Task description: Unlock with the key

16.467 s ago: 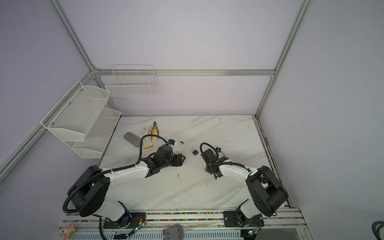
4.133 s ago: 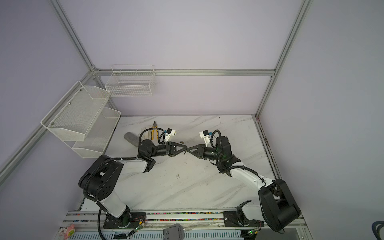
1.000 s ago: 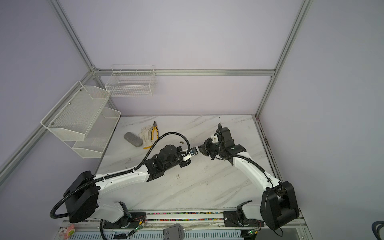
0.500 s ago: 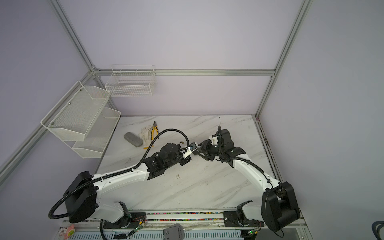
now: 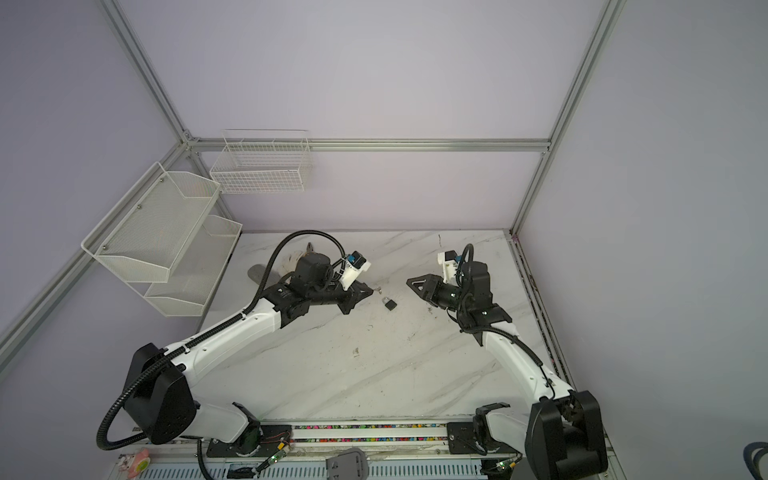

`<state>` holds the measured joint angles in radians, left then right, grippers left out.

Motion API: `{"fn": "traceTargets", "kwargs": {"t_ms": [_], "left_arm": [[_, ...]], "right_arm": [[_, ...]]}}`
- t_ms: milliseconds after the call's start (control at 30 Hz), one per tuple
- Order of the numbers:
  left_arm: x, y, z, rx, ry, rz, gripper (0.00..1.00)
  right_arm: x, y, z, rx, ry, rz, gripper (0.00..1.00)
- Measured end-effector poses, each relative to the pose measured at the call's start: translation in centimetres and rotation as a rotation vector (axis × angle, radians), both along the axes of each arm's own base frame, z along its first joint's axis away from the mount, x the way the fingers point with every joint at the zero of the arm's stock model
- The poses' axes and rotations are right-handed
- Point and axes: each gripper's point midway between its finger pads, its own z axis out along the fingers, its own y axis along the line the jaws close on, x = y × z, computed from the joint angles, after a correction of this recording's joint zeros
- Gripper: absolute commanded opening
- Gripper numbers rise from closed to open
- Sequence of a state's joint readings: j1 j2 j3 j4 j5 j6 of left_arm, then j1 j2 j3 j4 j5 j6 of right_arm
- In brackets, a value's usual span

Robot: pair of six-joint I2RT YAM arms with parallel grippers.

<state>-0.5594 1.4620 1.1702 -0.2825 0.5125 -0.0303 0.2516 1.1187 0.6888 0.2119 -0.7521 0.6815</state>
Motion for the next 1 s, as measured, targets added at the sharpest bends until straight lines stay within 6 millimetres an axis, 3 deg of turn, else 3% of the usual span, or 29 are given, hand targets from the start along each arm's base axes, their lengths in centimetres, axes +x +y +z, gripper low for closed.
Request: {"fn": "traceTargets", "kwargs": {"t_ms": [133,333,467,567,733,1000], "left_arm": [[-0.9,-0.3,1.5,-0.123,0.143,-0.104,0.0],[-3.4,-1.1,0.4,-0.186,0.333,-0.237,0.0],[-4.4,-1.3,0.5,-0.212,0.378,-0.292,0.0],[-4.8,-1.3,0.9,-0.231,0.39,-0.319,0.0],[-5.1,-1.1,1.1,-0.243,0.409,-0.332,0.0],[-5.0,-0.8,1.1,-0.249,0.416,-0.333,0.0]], "right_arm": [[-1.0,2.1,0.4,-0.019,-0.185,0.09,0.33],[-1.4,5.6,1.3,-0.051,-0.329,0.236,0.4],[-1.6,6.3,2.2,-0.045,-0.393,0.285,0.42],[-1.9,6.9,1.7,-0.028,-0.385,0.339,0.42],[-2.8,7.6,0.7,0.003,-0.342,0.419,0.41],[-4.3,8.0,1.2,0.072,-0.314,0.497,0.41]]}}
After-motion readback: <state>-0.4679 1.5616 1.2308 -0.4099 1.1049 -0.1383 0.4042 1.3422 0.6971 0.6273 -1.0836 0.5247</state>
